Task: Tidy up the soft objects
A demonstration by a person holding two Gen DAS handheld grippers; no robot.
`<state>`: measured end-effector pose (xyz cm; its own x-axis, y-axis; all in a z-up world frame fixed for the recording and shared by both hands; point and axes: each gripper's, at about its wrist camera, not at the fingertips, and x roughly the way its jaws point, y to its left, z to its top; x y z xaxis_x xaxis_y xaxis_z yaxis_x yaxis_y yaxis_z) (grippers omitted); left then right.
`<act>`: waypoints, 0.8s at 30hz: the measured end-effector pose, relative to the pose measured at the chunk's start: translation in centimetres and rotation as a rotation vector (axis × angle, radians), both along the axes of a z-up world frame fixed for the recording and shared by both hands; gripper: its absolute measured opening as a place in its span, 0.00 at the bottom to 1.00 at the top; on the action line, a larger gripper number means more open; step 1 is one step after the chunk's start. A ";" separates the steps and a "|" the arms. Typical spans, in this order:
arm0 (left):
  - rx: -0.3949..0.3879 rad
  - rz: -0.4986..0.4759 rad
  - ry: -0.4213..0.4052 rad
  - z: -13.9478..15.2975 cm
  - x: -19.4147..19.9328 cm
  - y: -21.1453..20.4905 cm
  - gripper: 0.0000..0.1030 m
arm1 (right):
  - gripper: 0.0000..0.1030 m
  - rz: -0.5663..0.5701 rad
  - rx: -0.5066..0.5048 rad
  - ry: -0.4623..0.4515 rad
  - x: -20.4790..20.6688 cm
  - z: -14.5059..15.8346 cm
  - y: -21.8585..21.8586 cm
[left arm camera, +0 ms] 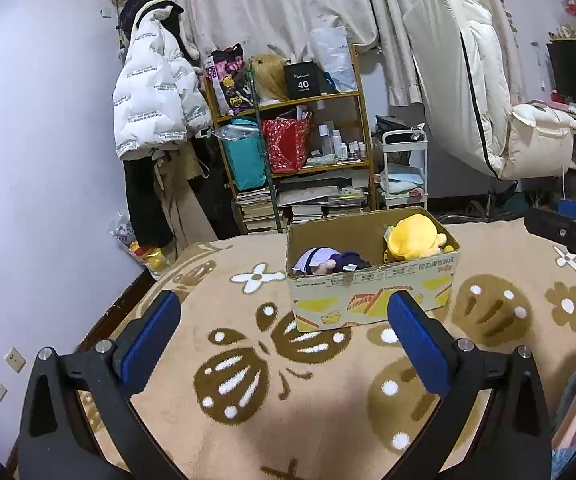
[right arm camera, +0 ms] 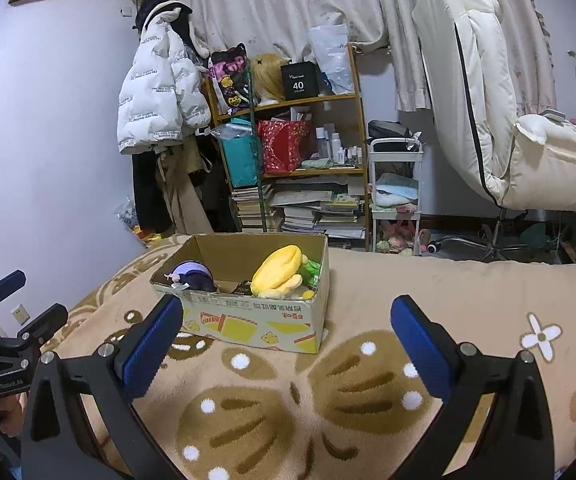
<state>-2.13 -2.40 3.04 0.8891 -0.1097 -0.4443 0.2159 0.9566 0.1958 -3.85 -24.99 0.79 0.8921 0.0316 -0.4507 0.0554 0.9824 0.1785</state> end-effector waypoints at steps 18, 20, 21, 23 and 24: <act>-0.051 -0.012 0.020 -0.4 0.4 0.5 0.99 | 1.00 0.017 -0.028 0.021 0.5 -0.5 0.6; -0.059 -0.010 0.024 -0.4 0.4 0.6 0.99 | 1.00 0.017 -0.030 0.022 0.6 -0.5 0.7; -0.061 -0.008 0.025 -0.4 0.4 0.6 0.99 | 1.00 0.016 -0.028 0.022 0.5 -0.5 0.7; -0.065 -0.007 0.027 -0.4 0.3 0.7 0.99 | 1.00 0.015 -0.028 0.021 0.5 -0.5 0.7; -0.066 -0.008 0.027 -0.4 0.4 0.7 0.99 | 1.00 0.015 -0.028 0.021 0.5 -0.4 0.6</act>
<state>-1.77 -1.71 2.62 0.8757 -0.1460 -0.4602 0.2275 0.9655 0.1267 -3.30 -24.36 0.34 0.8822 0.0323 -0.4698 0.0437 0.9877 0.1500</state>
